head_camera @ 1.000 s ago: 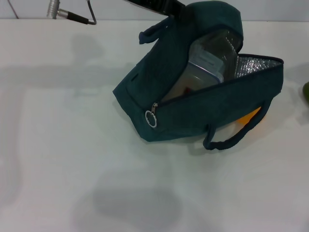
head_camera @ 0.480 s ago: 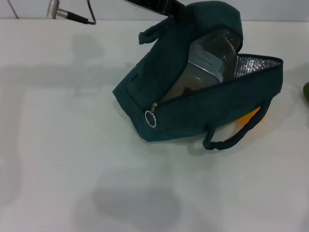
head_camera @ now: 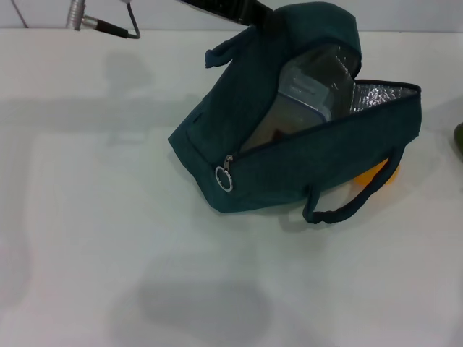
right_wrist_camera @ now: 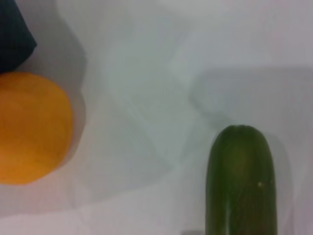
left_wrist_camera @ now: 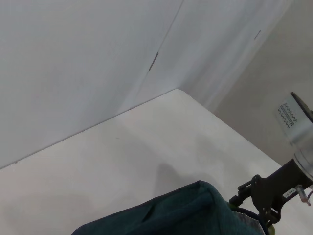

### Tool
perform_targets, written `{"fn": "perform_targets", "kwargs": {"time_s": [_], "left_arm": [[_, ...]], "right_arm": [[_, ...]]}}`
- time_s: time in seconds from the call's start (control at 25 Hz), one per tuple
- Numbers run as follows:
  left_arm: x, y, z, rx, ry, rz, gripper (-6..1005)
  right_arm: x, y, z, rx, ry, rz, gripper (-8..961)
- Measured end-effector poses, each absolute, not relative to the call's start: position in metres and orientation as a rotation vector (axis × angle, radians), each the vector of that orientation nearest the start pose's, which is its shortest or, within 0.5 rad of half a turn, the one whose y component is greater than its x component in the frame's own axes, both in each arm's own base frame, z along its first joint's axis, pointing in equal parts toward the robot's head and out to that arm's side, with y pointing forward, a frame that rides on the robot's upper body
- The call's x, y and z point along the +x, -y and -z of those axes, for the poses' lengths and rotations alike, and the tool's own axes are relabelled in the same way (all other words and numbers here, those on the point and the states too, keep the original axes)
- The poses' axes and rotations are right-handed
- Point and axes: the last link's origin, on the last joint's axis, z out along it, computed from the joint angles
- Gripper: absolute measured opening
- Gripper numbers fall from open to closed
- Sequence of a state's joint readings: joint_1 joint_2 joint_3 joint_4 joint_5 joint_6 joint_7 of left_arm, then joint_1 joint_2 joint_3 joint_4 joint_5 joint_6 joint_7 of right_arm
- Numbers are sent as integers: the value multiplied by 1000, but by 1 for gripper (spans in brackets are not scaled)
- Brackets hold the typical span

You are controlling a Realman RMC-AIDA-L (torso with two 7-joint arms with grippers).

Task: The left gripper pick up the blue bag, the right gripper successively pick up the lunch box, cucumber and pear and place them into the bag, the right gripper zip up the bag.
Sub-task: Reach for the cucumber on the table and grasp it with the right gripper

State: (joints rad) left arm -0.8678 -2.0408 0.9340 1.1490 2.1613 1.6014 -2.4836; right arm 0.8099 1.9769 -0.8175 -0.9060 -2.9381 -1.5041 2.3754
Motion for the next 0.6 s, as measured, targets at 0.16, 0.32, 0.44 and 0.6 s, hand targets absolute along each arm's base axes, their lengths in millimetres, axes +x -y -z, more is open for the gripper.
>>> {"fn": "perform_targets", "kwargs": {"time_s": [0.16, 0.32, 0.44, 0.6], "left_arm": [[-88, -406, -49, -2766, 1040, 374, 48], [-88, -405, -48, -2770, 1041, 375, 47], [-88, -405, -48, -2771, 1041, 375, 47], [-88, -405, -48, -2773, 1042, 374, 47]], "right_arm": [[273, -400, -74, -2293, -1246, 579, 831], [276, -397, -73, -2294, -1257, 585, 781], [275, -397, -74, -2297, -1256, 587, 743], [273, -397, -77, -2291, -1247, 582, 692]]}}
